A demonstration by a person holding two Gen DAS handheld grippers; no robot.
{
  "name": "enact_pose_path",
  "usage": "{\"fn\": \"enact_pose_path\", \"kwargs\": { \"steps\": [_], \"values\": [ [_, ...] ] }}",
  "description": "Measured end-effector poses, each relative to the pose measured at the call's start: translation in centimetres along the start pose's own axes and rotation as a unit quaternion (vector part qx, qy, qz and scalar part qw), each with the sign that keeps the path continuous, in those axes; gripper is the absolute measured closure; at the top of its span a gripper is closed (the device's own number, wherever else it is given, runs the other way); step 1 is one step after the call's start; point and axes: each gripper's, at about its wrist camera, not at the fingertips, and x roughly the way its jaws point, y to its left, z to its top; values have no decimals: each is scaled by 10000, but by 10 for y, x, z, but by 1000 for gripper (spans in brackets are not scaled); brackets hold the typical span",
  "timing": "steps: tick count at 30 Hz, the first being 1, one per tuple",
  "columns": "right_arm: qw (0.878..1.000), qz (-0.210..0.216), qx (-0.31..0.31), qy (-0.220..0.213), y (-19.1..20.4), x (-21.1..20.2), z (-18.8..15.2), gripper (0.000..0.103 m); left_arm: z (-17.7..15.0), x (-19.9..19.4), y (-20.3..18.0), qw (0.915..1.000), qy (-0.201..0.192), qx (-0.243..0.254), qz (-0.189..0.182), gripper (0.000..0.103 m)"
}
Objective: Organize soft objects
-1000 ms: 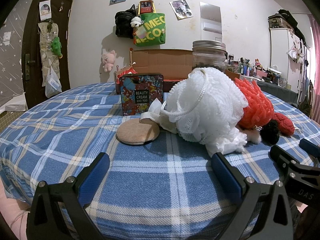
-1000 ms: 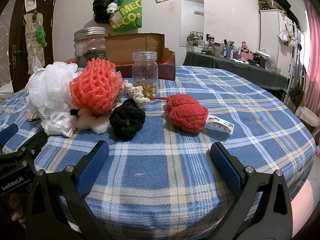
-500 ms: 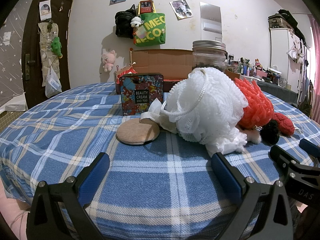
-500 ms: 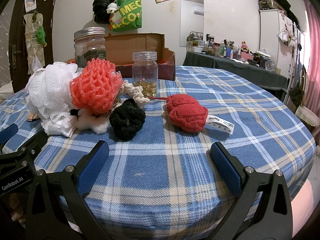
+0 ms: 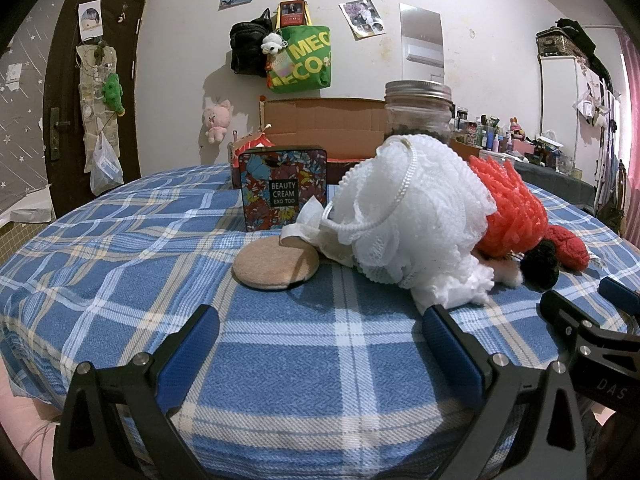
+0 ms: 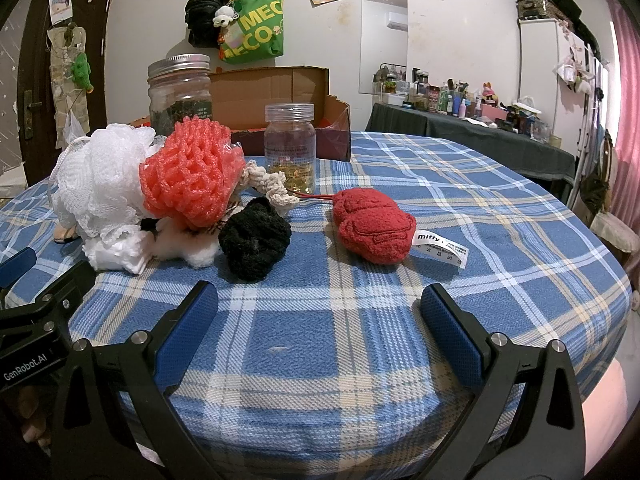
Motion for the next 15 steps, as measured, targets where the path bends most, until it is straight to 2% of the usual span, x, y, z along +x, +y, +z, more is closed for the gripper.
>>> {"fn": "enact_pose_path", "kwargs": {
  "steps": [15],
  "values": [
    [10000, 31, -9, 39, 2, -1, -1, 0, 0, 0, 0, 10000, 2, 3, -41, 0]
  ]
}}
